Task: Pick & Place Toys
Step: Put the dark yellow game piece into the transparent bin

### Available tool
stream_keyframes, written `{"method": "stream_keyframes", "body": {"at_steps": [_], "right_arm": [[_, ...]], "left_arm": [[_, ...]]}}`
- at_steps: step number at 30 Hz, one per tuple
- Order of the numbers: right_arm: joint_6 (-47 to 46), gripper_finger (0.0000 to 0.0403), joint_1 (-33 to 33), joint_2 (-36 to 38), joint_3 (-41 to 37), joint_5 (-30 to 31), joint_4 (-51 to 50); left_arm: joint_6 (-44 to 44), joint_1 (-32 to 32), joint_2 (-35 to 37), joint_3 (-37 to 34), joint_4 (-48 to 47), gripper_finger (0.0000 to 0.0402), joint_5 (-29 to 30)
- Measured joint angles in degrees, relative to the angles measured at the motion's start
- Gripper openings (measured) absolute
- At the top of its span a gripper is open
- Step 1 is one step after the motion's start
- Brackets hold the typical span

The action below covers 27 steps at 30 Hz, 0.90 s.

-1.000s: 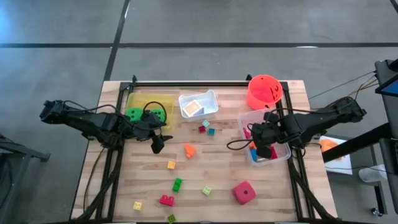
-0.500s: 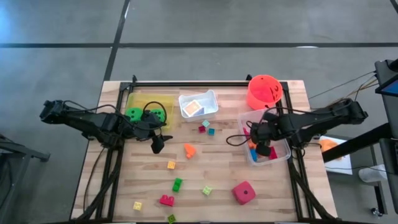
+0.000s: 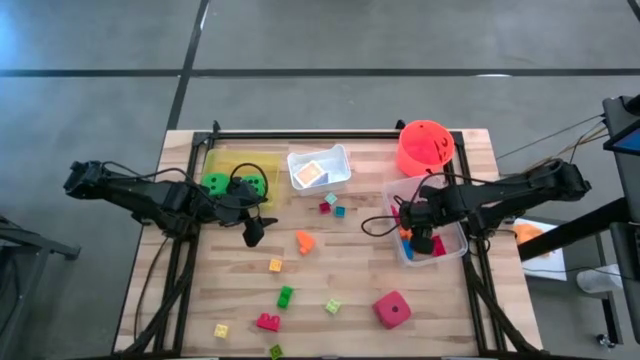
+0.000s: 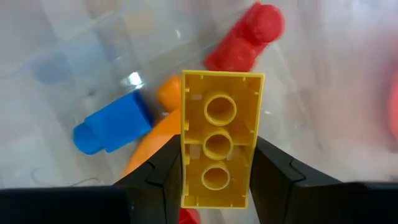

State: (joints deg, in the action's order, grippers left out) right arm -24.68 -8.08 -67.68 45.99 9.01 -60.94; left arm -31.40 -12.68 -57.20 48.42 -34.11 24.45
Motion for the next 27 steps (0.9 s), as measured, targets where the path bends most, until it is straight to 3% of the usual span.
{"method": "stream_keyframes", "body": {"at_steps": [27], "right_arm": [[-0.9,0.0130,0.0,-4.2,-5.7,-5.0,9.1]], "left_arm": [[0.0,0.0,0.0,0.0,-0.3,0.0322,0.0]]}}
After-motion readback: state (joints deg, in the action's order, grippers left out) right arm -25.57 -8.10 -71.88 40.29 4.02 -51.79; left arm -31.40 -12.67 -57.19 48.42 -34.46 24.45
